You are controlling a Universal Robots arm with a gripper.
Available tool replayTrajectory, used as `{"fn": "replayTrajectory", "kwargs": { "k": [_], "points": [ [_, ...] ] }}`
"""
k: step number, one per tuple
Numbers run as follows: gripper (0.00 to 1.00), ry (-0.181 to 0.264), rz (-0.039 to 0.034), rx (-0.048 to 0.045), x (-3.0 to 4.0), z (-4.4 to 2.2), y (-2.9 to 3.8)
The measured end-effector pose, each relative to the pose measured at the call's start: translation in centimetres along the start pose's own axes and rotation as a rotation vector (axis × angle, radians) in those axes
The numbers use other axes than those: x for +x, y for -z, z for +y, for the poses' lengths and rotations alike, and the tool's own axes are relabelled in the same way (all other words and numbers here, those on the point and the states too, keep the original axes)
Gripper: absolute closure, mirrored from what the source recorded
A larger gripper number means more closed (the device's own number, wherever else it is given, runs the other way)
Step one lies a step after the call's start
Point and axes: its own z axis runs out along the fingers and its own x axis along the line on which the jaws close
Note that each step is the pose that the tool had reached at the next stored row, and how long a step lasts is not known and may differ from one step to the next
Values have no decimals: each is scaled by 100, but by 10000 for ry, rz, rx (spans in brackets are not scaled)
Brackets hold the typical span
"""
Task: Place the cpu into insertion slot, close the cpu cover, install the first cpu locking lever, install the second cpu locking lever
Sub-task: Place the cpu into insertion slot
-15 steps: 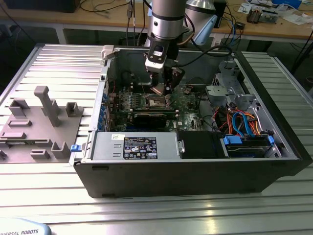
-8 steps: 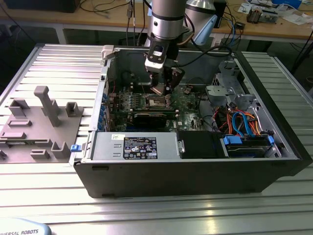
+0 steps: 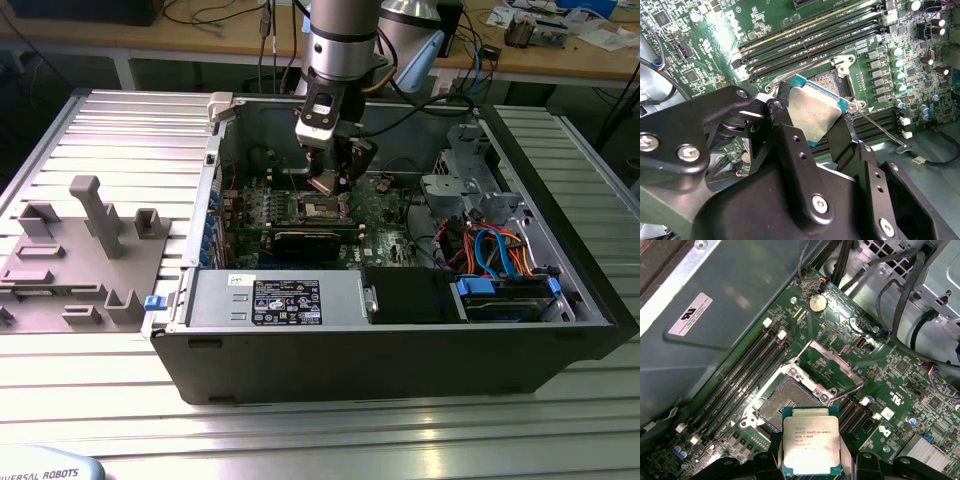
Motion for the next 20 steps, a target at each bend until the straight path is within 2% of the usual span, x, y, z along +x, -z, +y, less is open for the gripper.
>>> {"fn": "replayTrajectory", "kwargs": {
  "k": [20],
  "points": [
    [46,-292,4,8,3,-4,-12]
  ]
}}
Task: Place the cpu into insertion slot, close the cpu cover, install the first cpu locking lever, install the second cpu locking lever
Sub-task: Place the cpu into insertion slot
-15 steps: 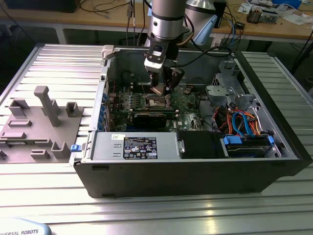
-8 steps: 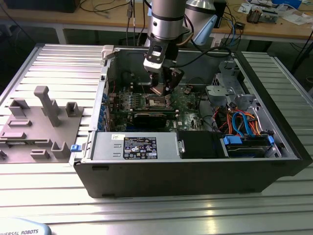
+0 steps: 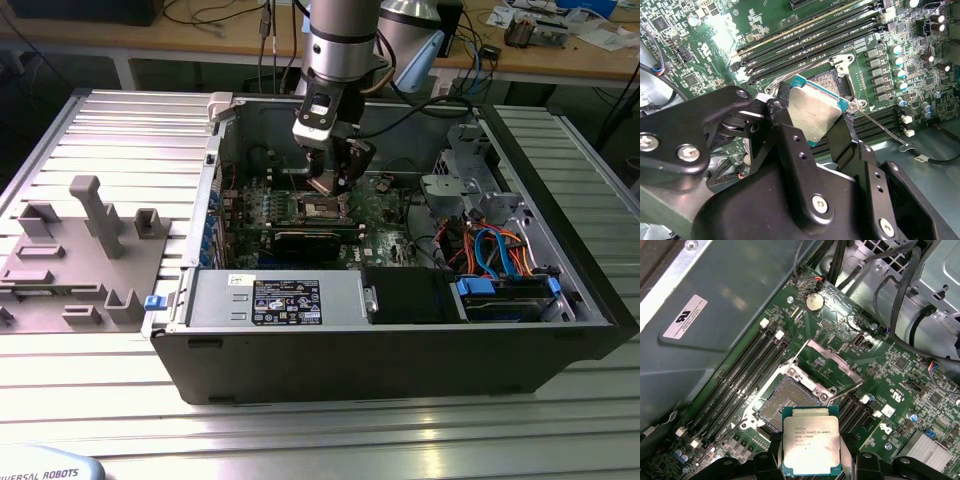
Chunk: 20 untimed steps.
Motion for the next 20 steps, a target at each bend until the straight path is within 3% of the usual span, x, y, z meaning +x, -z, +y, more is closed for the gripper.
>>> {"fn": "replayTrajectory", "kwargs": {
  "k": [20],
  "points": [
    [46,-542,7,17,0,0,-3]
  ]
}}
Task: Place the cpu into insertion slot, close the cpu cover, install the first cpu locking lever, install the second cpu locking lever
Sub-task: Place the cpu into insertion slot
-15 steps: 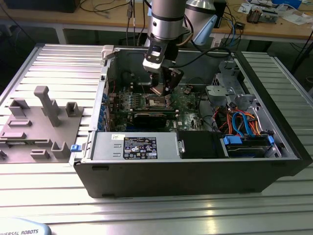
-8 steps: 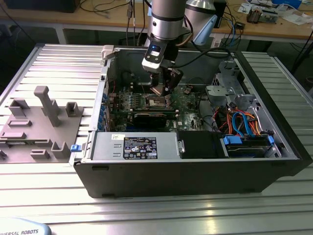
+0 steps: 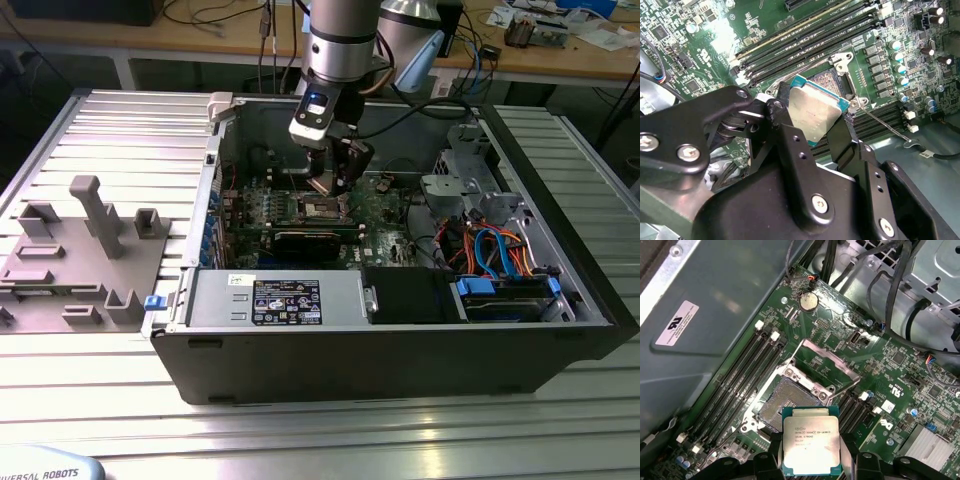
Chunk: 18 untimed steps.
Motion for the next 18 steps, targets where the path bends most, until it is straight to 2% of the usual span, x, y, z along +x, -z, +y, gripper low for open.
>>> {"fn": "replayTrajectory", "kwargs": {
  "k": [7,18],
  "points": [
    [46,-101,-2,5,0,0,-1],
    [46,-186,-61,48,0,1,-2]
  ]
}}
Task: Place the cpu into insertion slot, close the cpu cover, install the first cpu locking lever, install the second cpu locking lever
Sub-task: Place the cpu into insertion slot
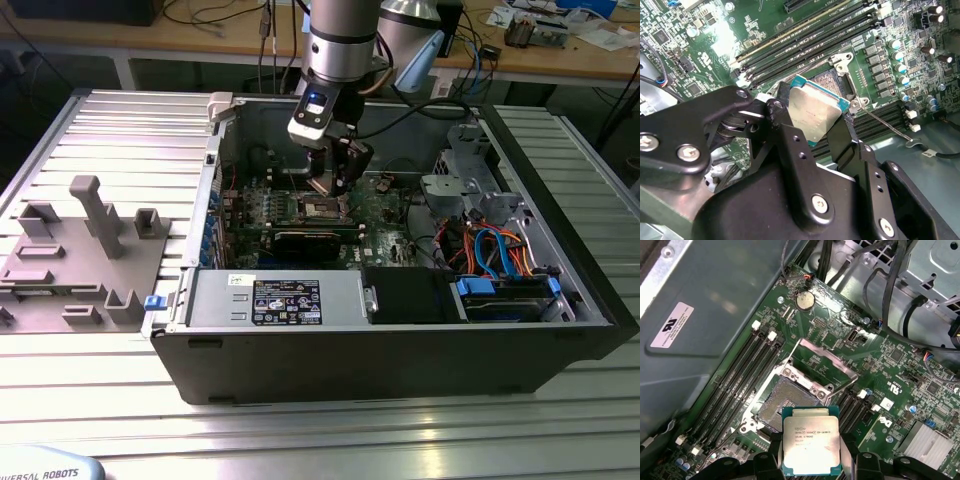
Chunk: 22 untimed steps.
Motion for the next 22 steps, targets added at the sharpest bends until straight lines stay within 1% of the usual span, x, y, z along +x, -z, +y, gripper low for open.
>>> {"fn": "replayTrajectory", "kwargs": {
  "k": [22],
  "points": [
    [46,-175,-5,12,0,0,1]
  ]
}}
